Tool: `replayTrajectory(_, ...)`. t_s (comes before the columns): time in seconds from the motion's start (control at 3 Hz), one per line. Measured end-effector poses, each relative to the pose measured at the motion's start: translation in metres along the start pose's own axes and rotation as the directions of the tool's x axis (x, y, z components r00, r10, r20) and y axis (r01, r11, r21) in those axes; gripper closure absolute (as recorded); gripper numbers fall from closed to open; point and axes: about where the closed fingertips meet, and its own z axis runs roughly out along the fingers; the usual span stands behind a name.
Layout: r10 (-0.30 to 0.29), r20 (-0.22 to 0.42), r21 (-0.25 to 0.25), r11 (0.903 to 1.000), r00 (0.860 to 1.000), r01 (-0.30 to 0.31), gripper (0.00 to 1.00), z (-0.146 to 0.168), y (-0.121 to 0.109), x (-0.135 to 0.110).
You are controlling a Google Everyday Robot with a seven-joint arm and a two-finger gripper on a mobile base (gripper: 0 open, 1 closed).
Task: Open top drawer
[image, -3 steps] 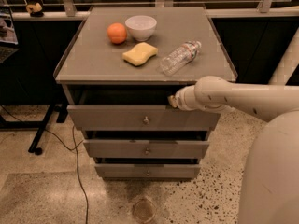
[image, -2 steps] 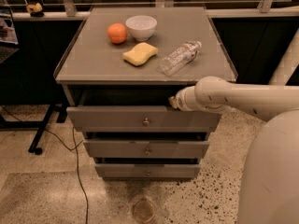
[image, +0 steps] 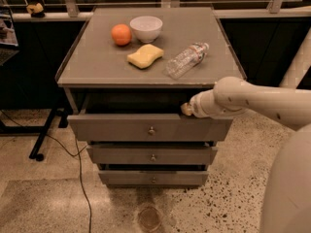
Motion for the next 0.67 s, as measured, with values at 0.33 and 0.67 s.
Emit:
replayTrajectory(0.33,0.016,-0.054,-0.086,0.9961,0.998,-0.020,1.00,-0.029,-0.001,0.014)
replayTrajectory(0.67,0.002,-0.105,-0.188,0.9819,0.994,-0.021,1.00,-0.051,0.005,0.028)
